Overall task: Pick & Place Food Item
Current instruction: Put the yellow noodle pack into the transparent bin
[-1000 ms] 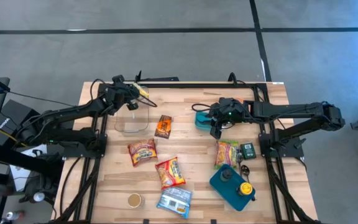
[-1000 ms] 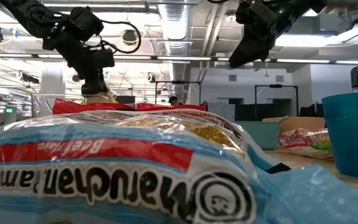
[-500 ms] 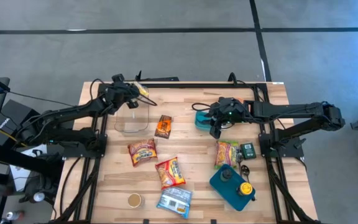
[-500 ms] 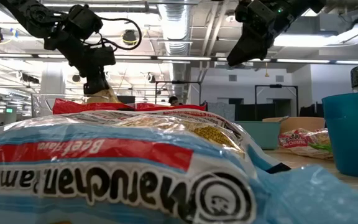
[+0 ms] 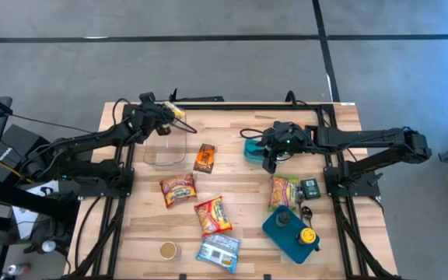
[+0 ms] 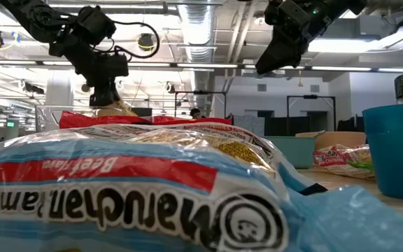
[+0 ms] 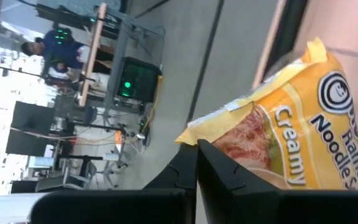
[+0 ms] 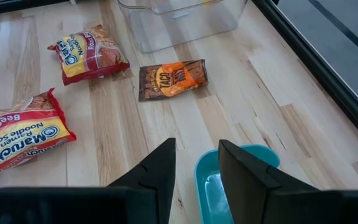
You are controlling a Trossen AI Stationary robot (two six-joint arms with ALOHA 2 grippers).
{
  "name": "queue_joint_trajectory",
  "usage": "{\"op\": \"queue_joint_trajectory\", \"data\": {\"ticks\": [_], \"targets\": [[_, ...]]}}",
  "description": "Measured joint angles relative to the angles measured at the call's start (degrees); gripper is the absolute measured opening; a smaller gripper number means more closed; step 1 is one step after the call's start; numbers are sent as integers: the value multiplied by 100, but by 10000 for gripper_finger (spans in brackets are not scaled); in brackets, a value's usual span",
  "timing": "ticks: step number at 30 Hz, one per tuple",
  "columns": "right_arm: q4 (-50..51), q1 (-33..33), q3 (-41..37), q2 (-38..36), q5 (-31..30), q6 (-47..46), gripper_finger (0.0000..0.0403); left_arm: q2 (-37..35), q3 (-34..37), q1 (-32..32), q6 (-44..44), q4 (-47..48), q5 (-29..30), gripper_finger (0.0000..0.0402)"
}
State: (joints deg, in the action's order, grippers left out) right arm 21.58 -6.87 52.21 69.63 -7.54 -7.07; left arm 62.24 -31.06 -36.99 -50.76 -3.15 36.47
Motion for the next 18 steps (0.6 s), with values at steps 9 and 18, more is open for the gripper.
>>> {"op": "queue_joint_trajectory", "data": {"ticks": [9, 18], "targets": [[0, 0, 0, 0, 0, 0, 115, 9, 1, 0, 47, 172, -2, 8], [0, 2, 0, 0, -1, 0, 115, 9, 1, 0, 352, 164, -4, 44]]}}
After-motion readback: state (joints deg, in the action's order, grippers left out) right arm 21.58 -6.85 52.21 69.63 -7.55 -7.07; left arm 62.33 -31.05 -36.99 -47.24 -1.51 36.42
